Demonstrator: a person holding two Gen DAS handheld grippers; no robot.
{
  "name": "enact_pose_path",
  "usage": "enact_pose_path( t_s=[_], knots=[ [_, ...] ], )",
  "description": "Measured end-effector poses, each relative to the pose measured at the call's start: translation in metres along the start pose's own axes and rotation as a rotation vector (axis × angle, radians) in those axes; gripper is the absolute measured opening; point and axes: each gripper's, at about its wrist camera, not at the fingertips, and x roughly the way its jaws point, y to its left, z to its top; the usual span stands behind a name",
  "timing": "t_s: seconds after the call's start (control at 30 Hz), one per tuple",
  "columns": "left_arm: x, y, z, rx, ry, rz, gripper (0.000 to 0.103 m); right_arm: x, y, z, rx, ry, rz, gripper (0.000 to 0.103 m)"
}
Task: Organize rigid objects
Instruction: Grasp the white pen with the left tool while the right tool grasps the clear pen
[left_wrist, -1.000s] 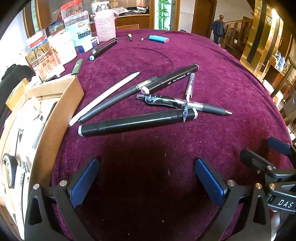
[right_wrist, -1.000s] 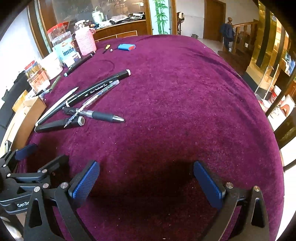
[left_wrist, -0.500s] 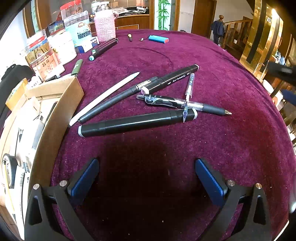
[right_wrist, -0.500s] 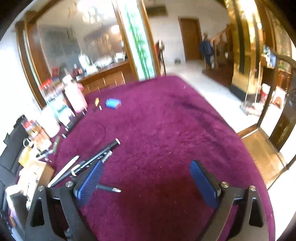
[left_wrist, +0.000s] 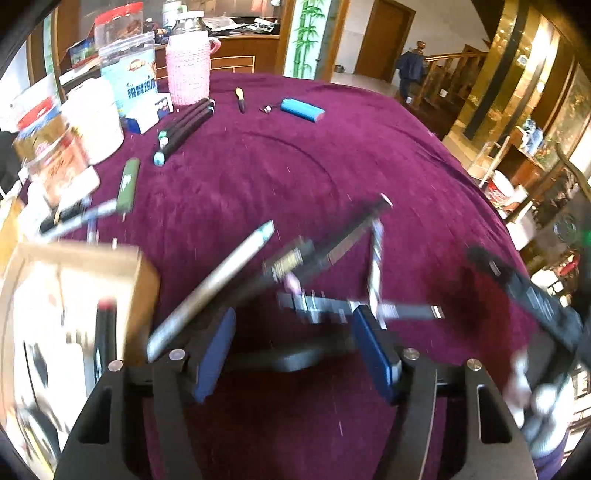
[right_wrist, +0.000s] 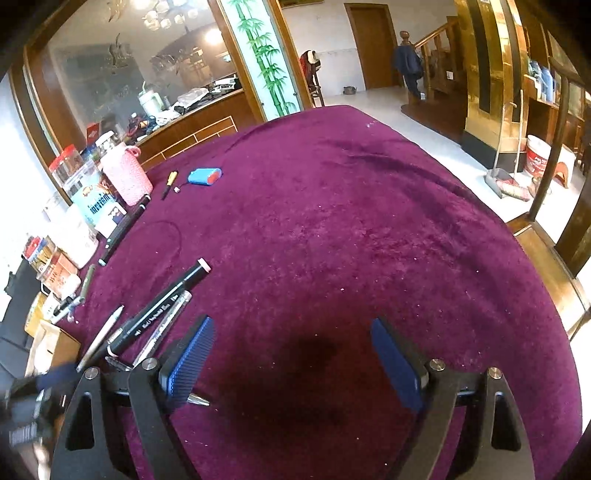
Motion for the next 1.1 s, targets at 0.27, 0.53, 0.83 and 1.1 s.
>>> enact_pose_path(
  t_s=[0.27,0.53,0.83,1.1],
  knots=[
    [0.042,0.008,0.022,-0.01,0.1,-0.021,0.061,-0.005,-0.003,0.003,0.026,-0.018,0.016,0.089],
    [0.006,-0.045,-0.041,0.147,0.178,-0.216,0.016,-0.002,-0.002,0.001,0.028,-0.003,0.022,0.089],
    [-0.024,-0.049,-0.064,0.187,0.101,-0.186,0.014,0.003,-0.004,0.001,0.037,0.018,0.022,0.089],
    [-0.016,-0.039,-0.077,0.213,0.113,-0.05,0.013,0.005,-0.005,0.0,0.047,0.031,0.026,0.089]
  ],
)
